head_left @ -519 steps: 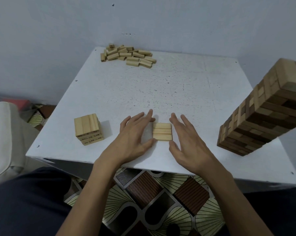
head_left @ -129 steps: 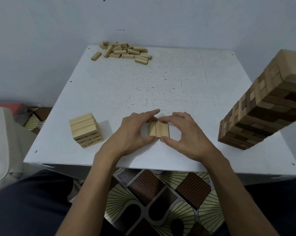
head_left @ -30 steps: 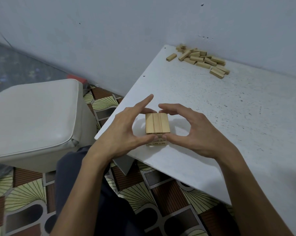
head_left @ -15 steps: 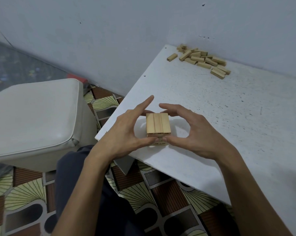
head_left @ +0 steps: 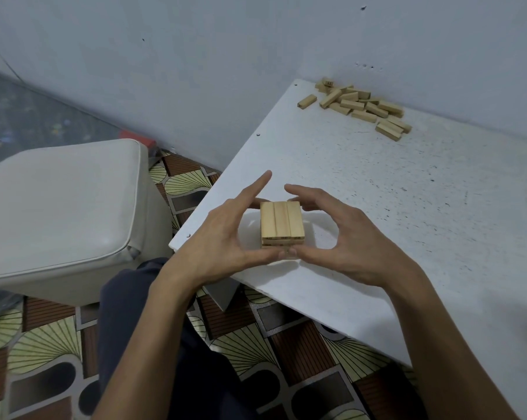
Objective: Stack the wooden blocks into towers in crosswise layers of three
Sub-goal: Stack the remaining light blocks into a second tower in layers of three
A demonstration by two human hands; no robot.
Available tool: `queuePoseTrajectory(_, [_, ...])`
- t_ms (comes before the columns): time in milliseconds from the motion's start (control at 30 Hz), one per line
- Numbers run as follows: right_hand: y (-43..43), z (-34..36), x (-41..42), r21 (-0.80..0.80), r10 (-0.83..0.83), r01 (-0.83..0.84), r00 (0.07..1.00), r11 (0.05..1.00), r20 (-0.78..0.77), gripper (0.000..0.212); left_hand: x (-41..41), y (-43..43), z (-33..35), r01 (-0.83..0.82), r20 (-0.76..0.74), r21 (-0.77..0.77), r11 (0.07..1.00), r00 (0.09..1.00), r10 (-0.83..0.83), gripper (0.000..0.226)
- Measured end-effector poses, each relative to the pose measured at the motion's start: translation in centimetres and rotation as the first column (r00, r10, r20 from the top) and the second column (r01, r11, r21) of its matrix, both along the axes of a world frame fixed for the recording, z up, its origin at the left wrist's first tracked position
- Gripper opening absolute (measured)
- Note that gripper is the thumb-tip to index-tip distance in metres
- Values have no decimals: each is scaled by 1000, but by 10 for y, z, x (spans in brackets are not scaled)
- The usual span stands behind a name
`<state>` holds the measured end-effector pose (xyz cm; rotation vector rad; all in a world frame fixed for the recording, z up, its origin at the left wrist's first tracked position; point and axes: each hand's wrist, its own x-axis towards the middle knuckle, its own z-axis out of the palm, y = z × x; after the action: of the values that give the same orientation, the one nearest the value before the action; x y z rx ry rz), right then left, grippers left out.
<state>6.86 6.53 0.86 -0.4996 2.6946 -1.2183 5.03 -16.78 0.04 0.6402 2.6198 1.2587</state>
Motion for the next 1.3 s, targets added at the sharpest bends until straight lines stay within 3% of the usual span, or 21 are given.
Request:
queuePoseTrajectory(100, [2,3,1,-7,-25,25,1000,1000,-9,78,-1,-1,5,8,-6,33,999,1000,-7,102])
queuePoseTrajectory(200, [6,8,-2,-73,-75,73,997,995,-27,70,-8,0,12,6,-2,120,993,1000,-5,85])
queuePoseTrajectory(400, [19,23,-31,-150,-281,266,955,952,-91,47,-53,20,28,36,-45,207,978,999,-27,62])
queuePoseTrajectory(500, [30,26,-60,-141,-394,377,910,915,-129,34,-87,42,32,94,-95,148,985,992,-80,54])
queuePoseTrajectory(633, [50,20,-108,-47,-486,486,856,873,-175,31,-141,74,27,107,-168,38,994,981,-99,41])
queuePoseTrajectory(767, [69,9,-160,93,-524,560,813,823,-255,33,-202,103,11,-26,-278,-147,989,961,-17,33])
queuePoseTrajectory(1000, [87,-12,-236,359,-513,636,767,683,-384,34,-279,145,-11,-276,-413,-408,870,906,93,37])
queuePoseTrajectory(1133, [88,-21,-258,470,-483,674,737,570,-472,27,-299,162,-18,-334,-407,-451,828,902,142,42])
queuePoseTrajectory(1300, [87,-28,-266,481,-480,688,725,544,-494,25,-306,172,-21,-364,-417,-458,811,894,166,42])
